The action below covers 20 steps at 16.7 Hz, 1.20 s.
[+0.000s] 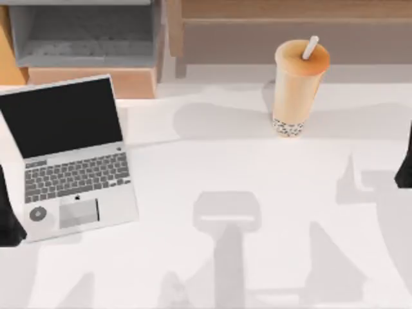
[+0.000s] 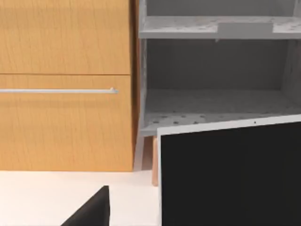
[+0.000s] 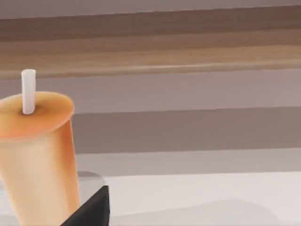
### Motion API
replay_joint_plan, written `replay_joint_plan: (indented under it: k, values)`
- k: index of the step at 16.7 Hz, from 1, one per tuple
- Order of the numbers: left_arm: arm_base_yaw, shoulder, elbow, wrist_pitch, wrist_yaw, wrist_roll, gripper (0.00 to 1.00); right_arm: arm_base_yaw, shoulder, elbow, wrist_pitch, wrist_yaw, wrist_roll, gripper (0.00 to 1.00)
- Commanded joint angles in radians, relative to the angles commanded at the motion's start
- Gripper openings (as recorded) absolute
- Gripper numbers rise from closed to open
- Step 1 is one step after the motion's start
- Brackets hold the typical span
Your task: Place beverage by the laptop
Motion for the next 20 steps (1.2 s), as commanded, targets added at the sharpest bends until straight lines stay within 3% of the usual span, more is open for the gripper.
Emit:
replay_joint_plan:
  k: [13, 20]
  values:
    - [0.0, 0.0, 0.0, 0.0, 0.0, 0.0, 1.0, 0.282, 1.003, 0.312, 0.719, 0.315, -0.038, 1.0]
    - [0.0, 0.0, 0.0, 0.0, 0.0, 0.0, 1.0, 0.343, 1.307, 0.429, 0.962, 0.399, -0.085, 1.0]
